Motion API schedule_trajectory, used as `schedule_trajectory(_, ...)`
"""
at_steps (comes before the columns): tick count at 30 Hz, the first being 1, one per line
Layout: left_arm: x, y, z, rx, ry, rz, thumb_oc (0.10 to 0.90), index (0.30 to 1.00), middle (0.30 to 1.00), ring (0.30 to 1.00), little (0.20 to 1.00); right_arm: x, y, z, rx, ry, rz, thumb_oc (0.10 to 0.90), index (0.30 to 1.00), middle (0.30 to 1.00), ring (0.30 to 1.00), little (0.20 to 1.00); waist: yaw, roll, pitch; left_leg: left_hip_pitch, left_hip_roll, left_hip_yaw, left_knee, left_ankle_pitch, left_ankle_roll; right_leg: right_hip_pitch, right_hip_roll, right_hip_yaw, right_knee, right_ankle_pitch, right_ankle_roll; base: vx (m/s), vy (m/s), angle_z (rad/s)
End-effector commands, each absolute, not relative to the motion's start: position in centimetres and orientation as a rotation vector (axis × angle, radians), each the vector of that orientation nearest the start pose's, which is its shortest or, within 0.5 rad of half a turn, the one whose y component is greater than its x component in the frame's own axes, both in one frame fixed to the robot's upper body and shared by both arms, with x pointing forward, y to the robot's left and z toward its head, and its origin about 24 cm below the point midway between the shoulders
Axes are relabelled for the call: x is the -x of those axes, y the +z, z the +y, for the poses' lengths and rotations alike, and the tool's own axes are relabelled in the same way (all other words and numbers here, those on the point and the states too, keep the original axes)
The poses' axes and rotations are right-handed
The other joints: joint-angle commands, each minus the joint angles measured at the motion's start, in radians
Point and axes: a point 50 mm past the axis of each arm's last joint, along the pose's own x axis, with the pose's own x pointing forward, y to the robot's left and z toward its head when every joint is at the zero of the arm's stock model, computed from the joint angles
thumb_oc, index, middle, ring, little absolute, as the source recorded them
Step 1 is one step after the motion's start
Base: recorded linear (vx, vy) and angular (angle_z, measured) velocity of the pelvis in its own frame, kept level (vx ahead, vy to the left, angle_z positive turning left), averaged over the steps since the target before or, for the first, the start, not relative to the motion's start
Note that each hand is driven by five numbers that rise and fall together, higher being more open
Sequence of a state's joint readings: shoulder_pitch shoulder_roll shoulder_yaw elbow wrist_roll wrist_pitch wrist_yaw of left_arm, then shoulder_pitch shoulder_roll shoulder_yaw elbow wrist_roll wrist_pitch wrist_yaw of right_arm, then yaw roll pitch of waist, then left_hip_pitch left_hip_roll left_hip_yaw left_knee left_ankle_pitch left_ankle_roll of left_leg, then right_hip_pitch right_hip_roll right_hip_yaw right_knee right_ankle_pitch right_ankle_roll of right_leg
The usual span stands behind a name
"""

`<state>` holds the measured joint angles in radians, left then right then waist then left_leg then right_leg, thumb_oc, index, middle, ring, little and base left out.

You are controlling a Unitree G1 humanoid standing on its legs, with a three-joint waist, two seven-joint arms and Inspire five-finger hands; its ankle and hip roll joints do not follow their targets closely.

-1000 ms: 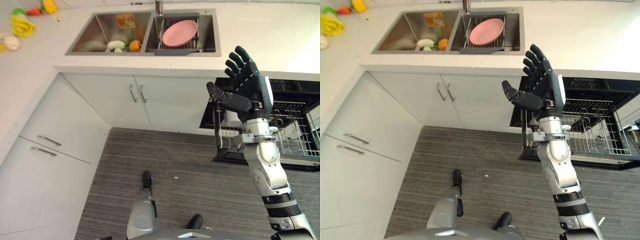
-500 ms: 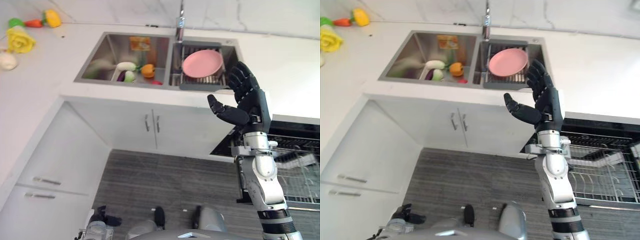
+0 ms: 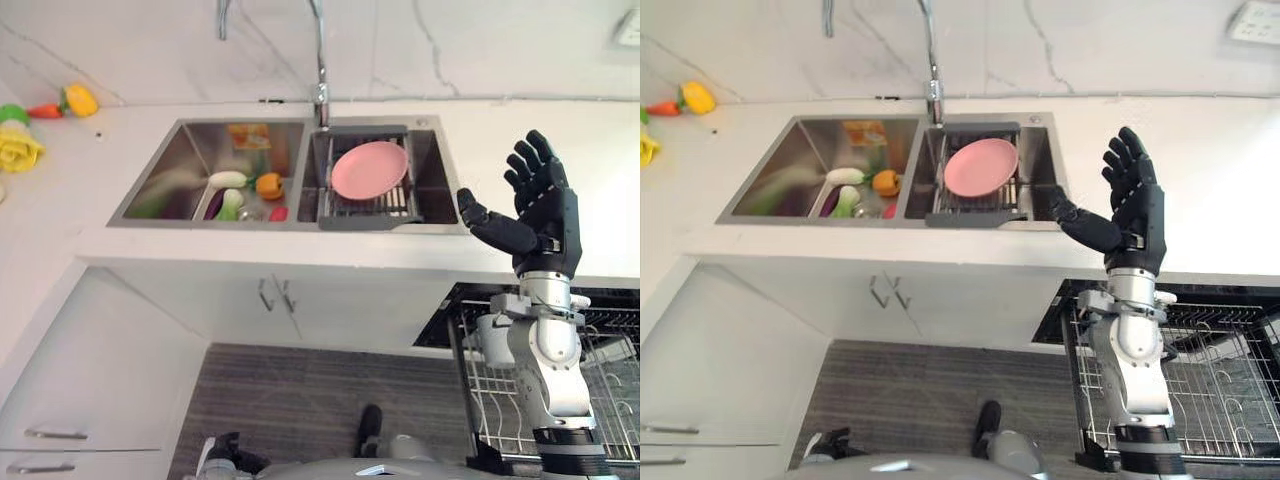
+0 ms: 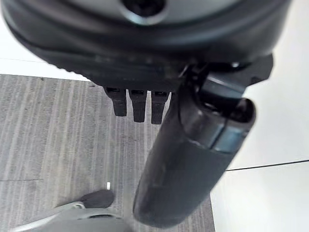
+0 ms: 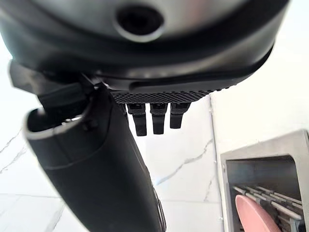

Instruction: Place the dishes in the dishwasher.

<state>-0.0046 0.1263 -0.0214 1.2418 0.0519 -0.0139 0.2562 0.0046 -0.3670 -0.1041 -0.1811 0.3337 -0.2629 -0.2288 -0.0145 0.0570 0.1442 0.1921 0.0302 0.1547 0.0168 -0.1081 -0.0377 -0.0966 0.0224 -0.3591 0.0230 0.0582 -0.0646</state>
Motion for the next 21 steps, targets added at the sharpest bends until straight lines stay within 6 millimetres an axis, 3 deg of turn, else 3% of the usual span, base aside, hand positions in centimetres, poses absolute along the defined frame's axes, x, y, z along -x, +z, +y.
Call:
schedule_trajectory(1, -9.0, -15.8, 24.1, -0.479, 0.226, 1.179, 0.800, 0.900, 0.900, 0.900, 0.900, -22.6, 18.7, -23.7, -0.032, -0.231, -0.806, 0.800, 0.900, 0.900, 0.900, 0.900, -0.018, -0.052, -0.016, -0.112, 0.004, 0.000, -0.025, 0.049, -0.015, 0.126, -0.101, 0.059, 0.041, -0.152, 0.145, 0.17, -0.221, -0.07)
schedule_trajectory(2, -9.2, -15.6, 24.6, -0.465, 0.261, 1.166, 0.800, 0.900, 0.900, 0.900, 0.900, -23.0, 18.7, -23.3, -0.084, -0.196, -0.801, 0.800, 0.900, 0.900, 0.900, 0.900, -0.017, -0.063, 0.006, -0.153, 0.017, 0.006, 0.115, 0.041, -0.028, 0.135, -0.098, 0.089, 0.043, -0.163, 0.131, 0.12, -0.164, -0.06)
schedule_trajectory(3, -9.3, -15.6, 24.6, -0.465, 0.263, 1.165, 0.800, 0.900, 0.900, 0.900, 0.900, -23.0, 18.7, -23.3, -0.086, -0.195, -0.802, 0.800, 0.900, 0.900, 0.900, 0.900, -0.016, -0.062, 0.006, -0.164, 0.022, 0.007, 0.137, 0.030, -0.030, 0.132, -0.095, 0.092, 0.044, -0.164, 0.129, 0.14, -0.227, -0.03)
schedule_trajectory(4, -9.4, -15.4, 24.9, -0.454, 0.293, 1.151, 0.800, 0.900, 0.900, 0.900, 0.900, -23.3, 18.9, -23.0, -0.098, -0.177, -0.807, 0.800, 0.900, 0.900, 0.900, 0.900, -0.013, -0.069, 0.021, -0.208, 0.041, 0.008, 0.286, 0.053, -0.045, 0.139, -0.089, 0.112, 0.048, -0.175, 0.110, 0.22, -0.330, -0.01)
schedule_trajectory(5, -9.4, -15.3, 25.1, -0.421, 0.336, 1.138, 0.800, 0.900, 0.900, 0.900, 0.900, -23.3, 19.1, -22.7, -0.116, -0.162, -0.811, 0.800, 0.900, 0.900, 0.900, 0.900, 0.006, -0.091, 0.049, -0.319, 0.082, 0.002, 0.585, 0.148, -0.063, 0.178, -0.081, 0.138, 0.038, -0.202, 0.081, 0.31, -0.463, 0.00)
schedule_trajectory(6, -9.8, -15.2, 25.2, -0.400, 0.370, 1.125, 0.800, 0.900, 0.900, 0.900, 0.900, -23.4, 18.9, -22.3, -0.140, -0.146, -0.805, 0.800, 0.900, 0.900, 0.900, 0.900, 0.028, -0.109, 0.079, -0.391, 0.099, -0.014, 0.759, 0.196, -0.075, 0.208, -0.086, 0.149, 0.035, -0.218, 0.061, 0.31, -0.397, 0.02)
schedule_trajectory(8, -10.9, -14.9, 24.8, -0.365, 0.406, 1.074, 0.800, 0.900, 0.900, 0.900, 0.900, -23.8, 18.7, -21.6, -0.175, -0.122, -0.791, 0.800, 0.900, 0.900, 0.900, 0.900, 0.080, -0.116, 0.127, -0.523, 0.035, -0.065, 0.925, 0.167, -0.063, 0.259, -0.093, 0.178, 0.015, -0.238, 0.059, 0.22, -0.138, 0.04)
schedule_trajectory(9, -11.1, -14.9, 24.5, -0.359, 0.408, 1.065, 0.800, 0.900, 0.900, 0.900, 0.900, -23.9, 18.6, -21.5, -0.175, -0.133, -0.783, 0.800, 0.900, 0.900, 0.900, 0.900, 0.096, -0.118, 0.130, -0.610, 0.019, -0.057, 0.910, 0.150, -0.064, 0.290, -0.097, 0.192, -0.004, -0.252, 0.063, 0.38, -0.030, 0.07)
schedule_trajectory(11, -10.3, -15.2, 24.3, -0.354, 0.407, 1.094, 0.800, 0.900, 0.900, 0.900, 0.900, -24.0, 18.3, -21.4, -0.177, -0.141, -0.765, 0.800, 0.900, 0.900, 0.900, 0.900, 0.123, -0.120, 0.106, -0.681, 0.016, -0.040, 0.786, 0.161, -0.061, 0.337, -0.094, 0.211, -0.026, -0.270, 0.076, 0.53, 0.015, 0.14)
schedule_trajectory(12, -9.5, -15.4, 24.3, -0.359, 0.400, 1.120, 0.800, 0.900, 0.900, 0.900, 0.900, -24.0, 18.2, -21.2, -0.178, -0.139, -0.765, 0.800, 0.900, 0.900, 0.900, 0.900, 0.140, -0.116, 0.089, -0.699, 0.037, -0.011, 0.664, 0.178, -0.057, 0.357, -0.090, 0.221, -0.030, -0.288, 0.085, 0.67, 0.103, 0.13)
schedule_trajectory(14, -8.0, -15.9, 24.0, -0.362, 0.379, 1.175, 0.800, 0.900, 0.900, 0.900, 0.900, -24.1, 18.5, -20.9, -0.168, -0.131, -0.780, 0.800, 0.900, 0.900, 0.900, 0.900, 0.171, -0.083, 0.064, -0.705, 0.080, 0.009, 0.379, 0.218, -0.046, 0.416, -0.070, 0.245, -0.049, -0.325, 0.110, 0.82, 0.207, -0.06)
schedule_trajectory(15, -7.0, -16.2, 23.7, -0.362, 0.370, 1.204, 0.800, 0.900, 0.900, 0.900, 0.900, -24.3, 18.8, -20.6, -0.152, -0.122, -0.793, 0.800, 0.900, 0.900, 0.900, 0.900, 0.205, -0.072, 0.058, -0.698, 0.064, -0.001, 0.166, 0.266, -0.048, 0.456, -0.071, 0.278, -0.059, -0.349, 0.123, 0.82, 0.231, -0.12)
schedule_trajectory(16, -6.4, -16.3, 23.8, -0.362, 0.376, 1.228, 0.800, 0.900, 0.900, 0.900, 0.900, -24.5, 18.9, -20.3, -0.139, -0.106, -0.793, 0.800, 0.900, 0.900, 0.900, 0.900, 0.236, -0.071, 0.055, -0.711, 0.061, -0.052, 0.085, 0.279, -0.053, 0.492, -0.081, 0.289, -0.062, -0.366, 0.140, 0.56, 0.152, -0.05)
schedule_trajectory(17, -6.4, -16.3, 23.8, -0.362, 0.376, 1.228, 0.800, 0.900, 0.900, 0.900, 0.900, -24.5, 18.9, -20.3, -0.139, -0.106, -0.793, 0.800, 0.900, 0.900, 0.900, 0.900, 0.236, -0.071, 0.055, -0.711, 0.061, -0.052, 0.085, 0.279, -0.053, 0.492, -0.081, 0.289, -0.062, -0.366, 0.140, 0.56, 0.158, 0.00)
schedule_trajectory(18, -5.6, -16.3, 24.3, -0.367, 0.397, 1.257, 0.800, 0.900, 0.900, 0.900, 0.900, -24.9, 19.0, -20.3, -0.114, -0.112, -0.788, 0.800, 0.900, 0.900, 0.900, 0.900, 0.267, -0.086, 0.055, -0.744, 0.056, -0.122, 0.045, 0.310, -0.068, 0.534, -0.108, 0.321, -0.047, -0.372, 0.151, 0.53, 0.141, -0.05)
schedule_trajectory(19, -5.1, -16.2, 25.0, -0.367, 0.431, 1.283, 0.800, 0.900, 0.900, 0.900, 0.900, -25.1, 18.9, -20.7, -0.115, -0.125, -0.774, 0.800, 0.900, 0.900, 0.900, 0.900, 0.264, -0.102, 0.054, -0.747, 0.059, -0.115, 0.064, 0.336, -0.077, 0.546, -0.126, 0.332, -0.023, -0.386, 0.158, 0.77, 0.277, -0.07)
schedule_trajectory(20, -4.0, -16.4, 25.1, -0.366, 0.424, 1.323, 0.800, 0.900, 0.900, 0.900, 0.900, -25.3, 18.9, -20.8, -0.099, -0.119, -0.767, 0.800, 0.900, 0.900, 0.900, 0.900, 0.268, -0.109, 0.037, -0.716, 0.051, -0.126, 0.090, 0.326, -0.053, 0.557, -0.141, 0.354, -0.013, -0.394, 0.168, 0.69, 0.294, -0.18)
schedule_trajectory(21, -2.9, -16.4, 25.4, -0.378, 0.428, 1.363, 0.800, 0.900, 0.900, 0.900, 0.900, -25.1, 18.5, -21.1, -0.081, -0.131, -0.757, 0.800, 0.900, 0.900, 0.900, 0.900, 0.264, -0.123, 0.039, -0.723, 0.035, -0.133, 0.124, 0.371, -0.052, 0.550, -0.156, 0.348, 0.039, -0.344, 0.178, 0.85, 0.451, -0.15)
